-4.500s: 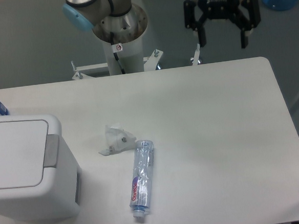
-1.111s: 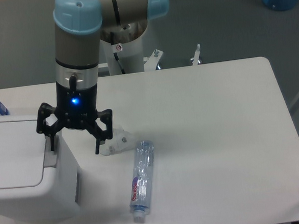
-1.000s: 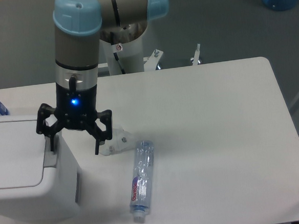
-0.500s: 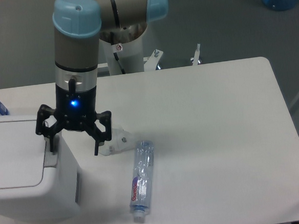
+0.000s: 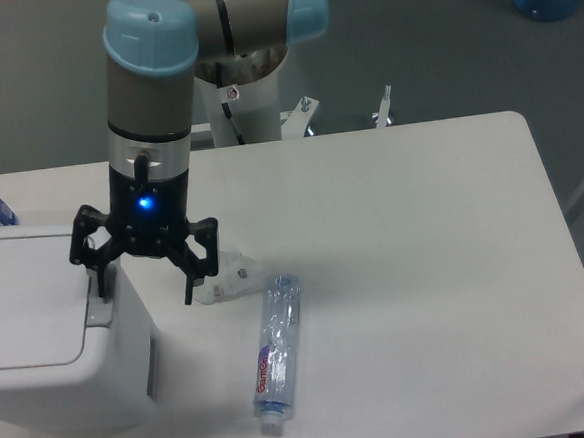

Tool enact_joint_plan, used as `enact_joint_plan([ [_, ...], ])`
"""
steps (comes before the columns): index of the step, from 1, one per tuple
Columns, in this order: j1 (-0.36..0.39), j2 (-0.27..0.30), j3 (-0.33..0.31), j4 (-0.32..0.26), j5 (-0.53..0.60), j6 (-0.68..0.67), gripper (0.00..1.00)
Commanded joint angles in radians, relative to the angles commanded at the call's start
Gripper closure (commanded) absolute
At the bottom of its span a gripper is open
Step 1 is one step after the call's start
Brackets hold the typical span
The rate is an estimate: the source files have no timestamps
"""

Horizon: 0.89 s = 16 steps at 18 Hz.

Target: Open the trash can

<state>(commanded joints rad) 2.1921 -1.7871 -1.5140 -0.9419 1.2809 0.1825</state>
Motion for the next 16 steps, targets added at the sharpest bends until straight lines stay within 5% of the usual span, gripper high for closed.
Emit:
enact_joint_plan([
  [7, 0.000, 0.000, 0.005, 0.000, 0.000, 0.000, 0.00],
  [16, 0.067, 0.021, 0.119, 0.002, 0.041, 0.026, 0.00],
])
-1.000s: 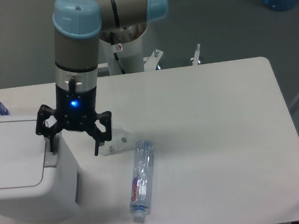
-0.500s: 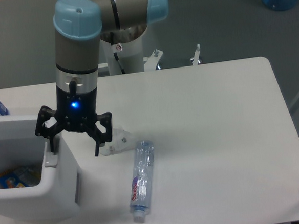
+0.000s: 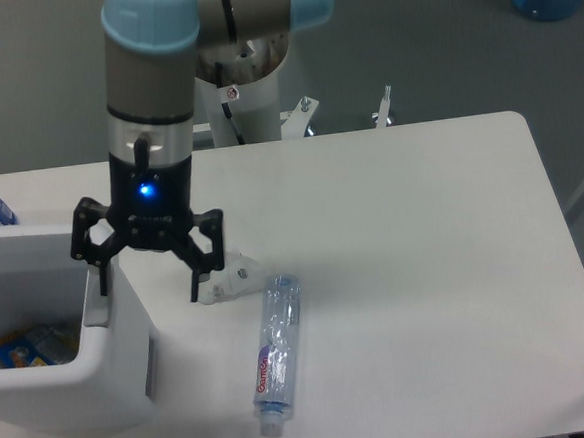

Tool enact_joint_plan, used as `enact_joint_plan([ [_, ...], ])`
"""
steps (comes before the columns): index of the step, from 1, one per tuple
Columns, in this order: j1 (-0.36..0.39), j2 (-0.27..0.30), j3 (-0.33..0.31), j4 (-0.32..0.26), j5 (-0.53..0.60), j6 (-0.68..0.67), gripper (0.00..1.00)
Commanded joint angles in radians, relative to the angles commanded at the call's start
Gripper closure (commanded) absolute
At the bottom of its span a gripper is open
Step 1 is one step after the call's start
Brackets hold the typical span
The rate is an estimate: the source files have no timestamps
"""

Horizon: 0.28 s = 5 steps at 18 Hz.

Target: Open the trash can

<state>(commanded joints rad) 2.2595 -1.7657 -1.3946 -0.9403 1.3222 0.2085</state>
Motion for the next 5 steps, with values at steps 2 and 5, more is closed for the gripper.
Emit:
enact_joint_plan([
  [2, 0.034, 0.014, 0.006, -0.005, 0.046, 0.052, 0.00],
  [5, 0.048, 0.023, -0.001, -0.015, 0.074, 0.175, 0.00],
])
